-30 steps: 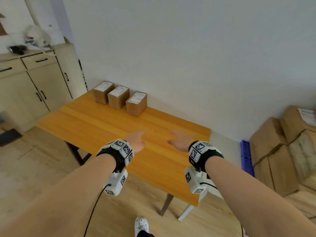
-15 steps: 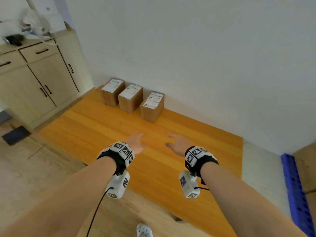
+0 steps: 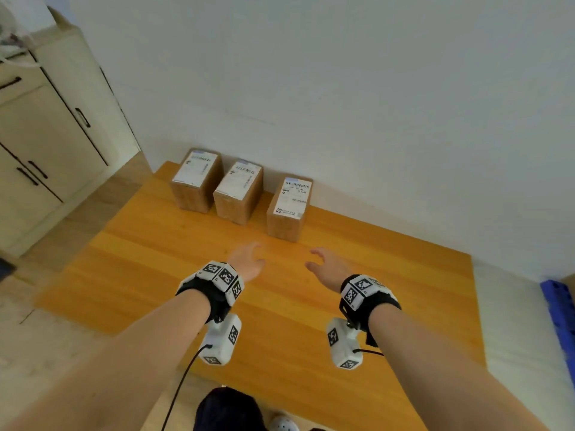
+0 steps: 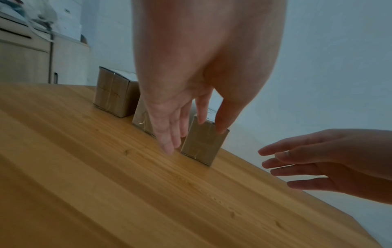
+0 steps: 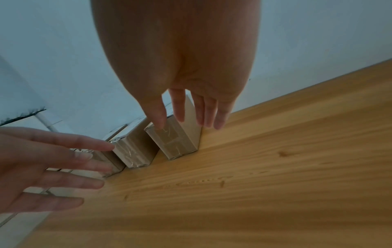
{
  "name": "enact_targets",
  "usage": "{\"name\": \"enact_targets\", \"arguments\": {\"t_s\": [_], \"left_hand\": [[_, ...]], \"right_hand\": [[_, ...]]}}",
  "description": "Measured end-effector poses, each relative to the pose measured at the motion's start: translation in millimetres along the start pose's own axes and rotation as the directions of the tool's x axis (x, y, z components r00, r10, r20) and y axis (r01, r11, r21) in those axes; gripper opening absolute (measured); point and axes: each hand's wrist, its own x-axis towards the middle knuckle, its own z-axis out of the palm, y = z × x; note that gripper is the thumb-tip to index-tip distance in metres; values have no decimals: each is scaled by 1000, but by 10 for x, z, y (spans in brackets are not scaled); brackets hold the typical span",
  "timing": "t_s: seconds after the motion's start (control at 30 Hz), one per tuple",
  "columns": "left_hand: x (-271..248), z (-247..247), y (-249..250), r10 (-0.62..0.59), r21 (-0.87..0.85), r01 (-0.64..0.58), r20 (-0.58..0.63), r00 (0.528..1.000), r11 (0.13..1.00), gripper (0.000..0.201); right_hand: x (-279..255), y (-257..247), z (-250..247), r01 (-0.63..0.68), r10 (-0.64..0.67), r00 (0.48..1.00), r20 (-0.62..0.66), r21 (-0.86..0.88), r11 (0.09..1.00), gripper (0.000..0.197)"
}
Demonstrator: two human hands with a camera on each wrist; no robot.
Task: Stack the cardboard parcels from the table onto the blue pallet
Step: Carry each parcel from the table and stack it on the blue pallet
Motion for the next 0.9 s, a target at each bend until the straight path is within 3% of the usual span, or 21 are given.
{"name": "enact_targets", "arguments": {"t_s": [0.4,0.63,0.9], "left_hand": [[859,-383,-142,124,-187,-95,145,982,978,65],[1195,-344,-104,111,-299,-57,165,980,953,67],[1508,-364,-19,152,-341,-83,180,972,936,66]], "right_hand": [[583,-399,126,-188,259,954,-154,369,910,49],[923,-524,118,-177,328,918,-222,512,840,56],[1190,-625,36,-118,319,921,-224,620,776,52]]}}
